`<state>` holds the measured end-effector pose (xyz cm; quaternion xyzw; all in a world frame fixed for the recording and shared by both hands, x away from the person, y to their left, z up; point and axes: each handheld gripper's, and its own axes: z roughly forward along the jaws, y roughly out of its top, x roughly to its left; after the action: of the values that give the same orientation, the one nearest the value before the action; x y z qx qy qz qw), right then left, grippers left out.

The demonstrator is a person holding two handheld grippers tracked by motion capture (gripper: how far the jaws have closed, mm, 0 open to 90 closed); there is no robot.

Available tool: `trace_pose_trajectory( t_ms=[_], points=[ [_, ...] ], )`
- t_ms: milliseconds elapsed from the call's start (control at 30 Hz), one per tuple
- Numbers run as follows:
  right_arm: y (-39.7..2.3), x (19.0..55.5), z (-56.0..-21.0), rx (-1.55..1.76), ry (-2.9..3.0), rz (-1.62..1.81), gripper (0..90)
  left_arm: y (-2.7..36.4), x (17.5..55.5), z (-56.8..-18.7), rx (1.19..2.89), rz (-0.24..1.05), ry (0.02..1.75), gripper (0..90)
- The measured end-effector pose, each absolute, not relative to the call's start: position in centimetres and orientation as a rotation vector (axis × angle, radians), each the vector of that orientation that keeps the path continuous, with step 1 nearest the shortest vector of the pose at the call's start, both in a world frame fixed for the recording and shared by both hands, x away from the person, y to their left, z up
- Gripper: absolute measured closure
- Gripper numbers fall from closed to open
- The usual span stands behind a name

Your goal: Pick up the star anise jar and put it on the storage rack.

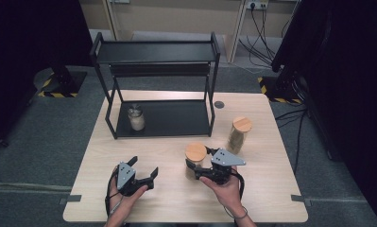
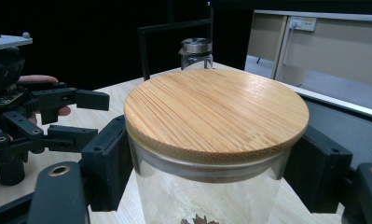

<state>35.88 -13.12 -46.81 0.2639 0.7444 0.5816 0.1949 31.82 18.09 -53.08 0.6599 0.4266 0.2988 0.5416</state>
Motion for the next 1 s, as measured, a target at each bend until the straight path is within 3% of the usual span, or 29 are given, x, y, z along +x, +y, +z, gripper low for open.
trace_pose_trajectory(
  t_ms=[1000],
  points=[
    [-11.1,37.8,-44.4,0.779,2.016,1.592,25.3,18.1,31.8,-53.1,1.566,0.707,1.009,6.8]
  ],
)
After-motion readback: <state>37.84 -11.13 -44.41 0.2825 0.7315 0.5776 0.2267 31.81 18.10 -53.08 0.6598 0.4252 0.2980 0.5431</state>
